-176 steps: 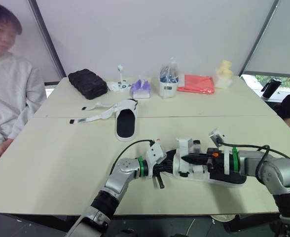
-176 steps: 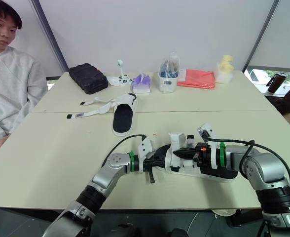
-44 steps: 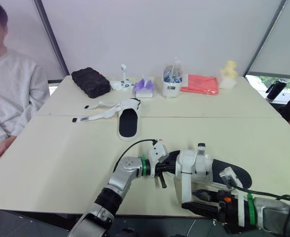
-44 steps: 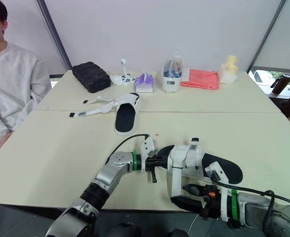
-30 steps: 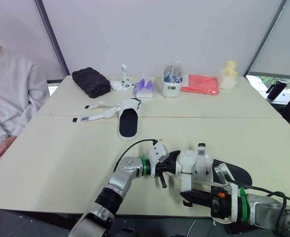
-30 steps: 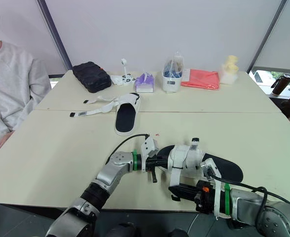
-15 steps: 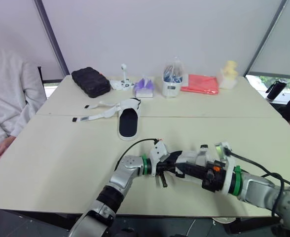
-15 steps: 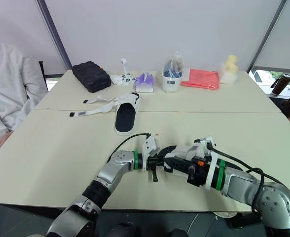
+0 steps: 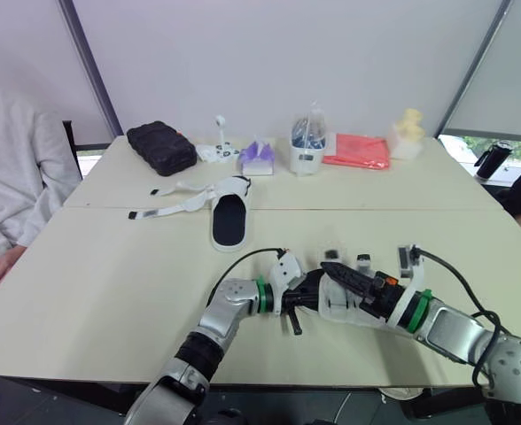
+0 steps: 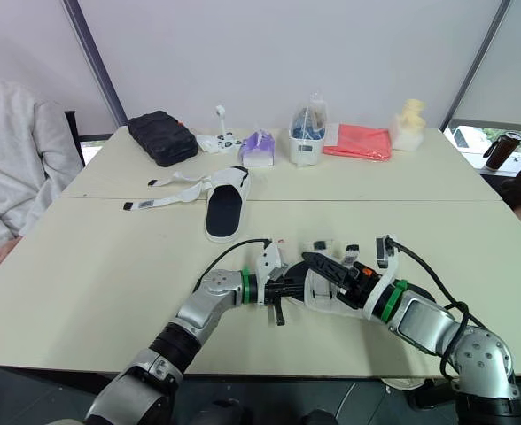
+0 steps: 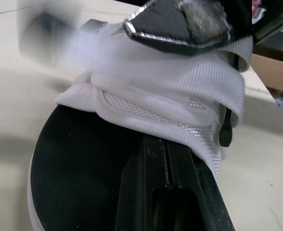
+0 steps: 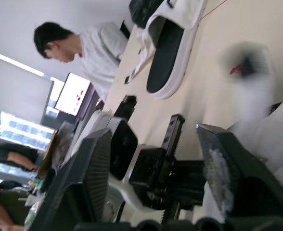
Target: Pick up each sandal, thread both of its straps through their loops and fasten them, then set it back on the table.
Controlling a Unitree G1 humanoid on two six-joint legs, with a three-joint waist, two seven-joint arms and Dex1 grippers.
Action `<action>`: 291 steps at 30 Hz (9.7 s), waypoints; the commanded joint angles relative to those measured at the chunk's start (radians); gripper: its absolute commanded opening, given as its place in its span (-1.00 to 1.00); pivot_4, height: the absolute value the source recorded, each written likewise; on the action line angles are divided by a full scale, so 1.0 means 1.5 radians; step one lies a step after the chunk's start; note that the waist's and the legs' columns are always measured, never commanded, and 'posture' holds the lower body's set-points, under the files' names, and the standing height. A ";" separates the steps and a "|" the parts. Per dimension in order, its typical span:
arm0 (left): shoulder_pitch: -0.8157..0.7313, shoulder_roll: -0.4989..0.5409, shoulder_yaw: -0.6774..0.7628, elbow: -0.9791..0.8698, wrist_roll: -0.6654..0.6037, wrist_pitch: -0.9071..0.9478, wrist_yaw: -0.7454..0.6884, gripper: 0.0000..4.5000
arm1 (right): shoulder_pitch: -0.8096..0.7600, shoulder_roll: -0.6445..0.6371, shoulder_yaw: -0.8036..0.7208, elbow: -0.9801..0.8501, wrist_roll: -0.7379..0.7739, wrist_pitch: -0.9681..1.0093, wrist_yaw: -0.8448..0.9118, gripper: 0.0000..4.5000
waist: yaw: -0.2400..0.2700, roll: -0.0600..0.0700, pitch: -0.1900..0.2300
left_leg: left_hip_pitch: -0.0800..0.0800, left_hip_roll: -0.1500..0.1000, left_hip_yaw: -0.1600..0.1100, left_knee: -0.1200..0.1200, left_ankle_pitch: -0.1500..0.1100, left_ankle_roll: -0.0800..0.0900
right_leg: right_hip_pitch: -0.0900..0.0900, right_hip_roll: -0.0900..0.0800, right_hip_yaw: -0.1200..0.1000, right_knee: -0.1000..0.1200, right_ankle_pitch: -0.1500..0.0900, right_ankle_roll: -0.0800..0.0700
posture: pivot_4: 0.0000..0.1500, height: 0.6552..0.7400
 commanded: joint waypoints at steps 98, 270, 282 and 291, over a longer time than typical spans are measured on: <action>0.202 0.242 0.073 -0.507 -0.103 0.207 0.089 -1.00 | -0.148 -0.092 -0.007 0.202 -0.453 0.175 0.529 0.96 | -0.034 0.007 0.006 | -0.002 0.002 0.002 -0.003 0.001 -0.002 | -0.006 0.001 0.002 0.002 0.001 -0.001 | 1.00 1.00; -0.351 0.444 -0.176 0.315 0.561 -0.965 0.637 -0.98 | -0.003 0.098 0.013 -0.114 -0.519 -0.259 0.238 1.00 | -0.068 0.001 0.006 | -0.002 0.005 0.007 -0.011 0.009 -0.015 | -0.018 0.006 0.002 0.014 0.004 -0.006 | 1.00 1.00; -0.236 0.410 -0.151 0.162 0.729 -0.925 0.769 -0.98 | 0.022 0.004 -0.011 -0.117 -0.448 -0.191 0.287 1.00 | -0.056 0.001 0.006 | -0.001 0.005 0.009 -0.002 0.005 -0.007 | -0.013 0.006 0.002 0.015 0.005 -0.005 | 1.00 1.00; -0.250 0.411 -0.222 0.105 0.893 -0.875 0.944 -0.98 | 0.024 0.006 0.009 -0.110 -0.458 -0.195 0.286 1.00 | -0.048 0.000 0.006 | -0.001 0.005 0.009 0.000 0.005 -0.006 | -0.012 0.005 0.002 0.015 0.006 -0.003 | 1.00 1.00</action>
